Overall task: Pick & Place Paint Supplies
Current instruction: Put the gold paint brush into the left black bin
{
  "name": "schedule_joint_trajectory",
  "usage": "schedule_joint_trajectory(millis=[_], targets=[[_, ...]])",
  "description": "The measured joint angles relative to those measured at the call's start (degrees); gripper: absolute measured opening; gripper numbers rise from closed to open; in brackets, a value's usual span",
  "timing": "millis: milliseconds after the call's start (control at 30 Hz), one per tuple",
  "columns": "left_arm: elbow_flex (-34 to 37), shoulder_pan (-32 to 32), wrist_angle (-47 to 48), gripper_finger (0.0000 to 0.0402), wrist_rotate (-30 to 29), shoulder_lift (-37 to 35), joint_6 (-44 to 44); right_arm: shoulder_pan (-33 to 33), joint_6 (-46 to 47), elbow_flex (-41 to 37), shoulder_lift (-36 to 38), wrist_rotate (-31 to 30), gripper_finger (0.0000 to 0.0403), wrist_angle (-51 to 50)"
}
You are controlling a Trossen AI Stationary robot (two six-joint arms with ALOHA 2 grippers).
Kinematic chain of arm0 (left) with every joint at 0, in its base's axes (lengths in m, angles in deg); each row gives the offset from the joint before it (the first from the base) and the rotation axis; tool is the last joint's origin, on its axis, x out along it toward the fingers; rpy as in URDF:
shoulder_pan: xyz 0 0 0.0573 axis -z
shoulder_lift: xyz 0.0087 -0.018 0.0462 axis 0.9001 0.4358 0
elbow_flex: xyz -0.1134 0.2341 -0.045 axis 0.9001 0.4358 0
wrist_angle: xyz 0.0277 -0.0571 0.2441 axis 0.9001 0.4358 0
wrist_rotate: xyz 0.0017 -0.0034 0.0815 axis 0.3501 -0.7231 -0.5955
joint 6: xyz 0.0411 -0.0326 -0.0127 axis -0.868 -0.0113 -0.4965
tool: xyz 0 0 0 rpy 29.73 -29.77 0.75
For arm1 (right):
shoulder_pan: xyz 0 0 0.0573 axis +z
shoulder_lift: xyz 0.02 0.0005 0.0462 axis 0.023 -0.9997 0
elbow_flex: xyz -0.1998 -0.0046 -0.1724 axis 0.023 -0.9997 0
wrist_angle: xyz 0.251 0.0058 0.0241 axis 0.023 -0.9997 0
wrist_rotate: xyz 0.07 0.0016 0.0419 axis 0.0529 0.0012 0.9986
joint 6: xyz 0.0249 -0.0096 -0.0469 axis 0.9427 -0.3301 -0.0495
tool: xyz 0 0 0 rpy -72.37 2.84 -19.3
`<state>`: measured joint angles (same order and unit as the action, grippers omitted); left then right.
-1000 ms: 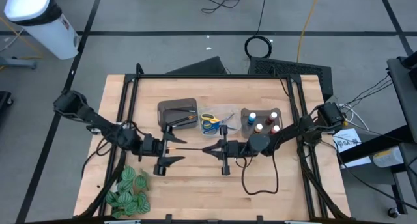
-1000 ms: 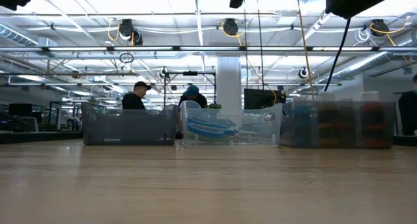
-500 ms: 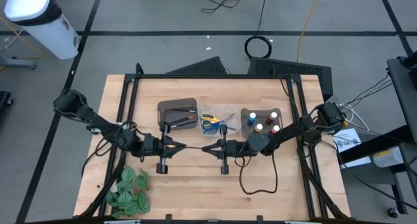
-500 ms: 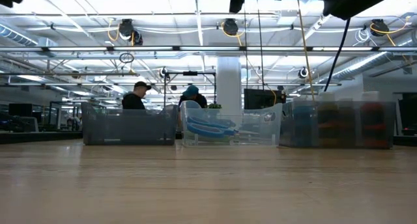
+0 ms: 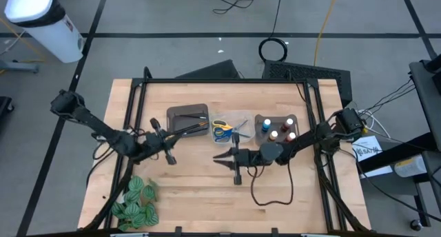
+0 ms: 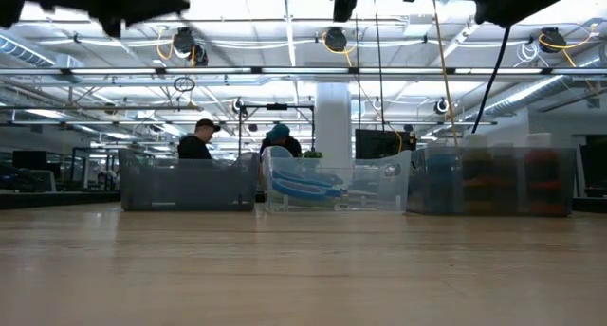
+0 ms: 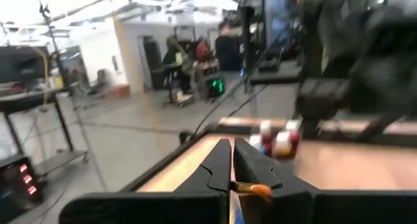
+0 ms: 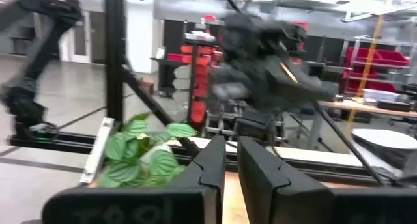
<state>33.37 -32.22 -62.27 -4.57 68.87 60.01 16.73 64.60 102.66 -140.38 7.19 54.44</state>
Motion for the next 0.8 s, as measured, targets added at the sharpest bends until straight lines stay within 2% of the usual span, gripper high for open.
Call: schedule_joint_trajectory(millis=[133, 300, 367, 533, 667, 800], targets=[[5.4, -4.0, 0.3, 0.0010, -0.9, 0.1, 3.1, -0.3, -0.1, 0.0, 0.0, 0.3, 0.0033, 0.1], [12.0, -10.5, 0.4, 0.0010, -0.7, 0.1, 12.7, -1.0, 0.0, 0.0, 0.0, 0.0, 0.0033, 0.0], [13.7, -12.5, 0.3, 0.0010, 1.0, 0.1, 15.4, -1.0, 0.0, 0.0, 0.0, 0.2, 0.0034, 0.0], [14.6, -17.1, 0.5, 0.0018, 9.9, 0.2, 18.6, -1.1, 0.0, 0.0, 0.0, 0.0, 0.0032, 0.0], [14.6, -19.6, 3.1, 0.0035, 11.8, 0.2, 23.8, -1.1, 0.0, 0.0, 0.0, 0.1, 0.0034, 0.0], [14.6, -21.0, 5.8, 0.0073, 12.3, 0.2, 29.7, -1.1, 0.0, 0.0, 0.0, 0.0, 0.0036, 0.0]])
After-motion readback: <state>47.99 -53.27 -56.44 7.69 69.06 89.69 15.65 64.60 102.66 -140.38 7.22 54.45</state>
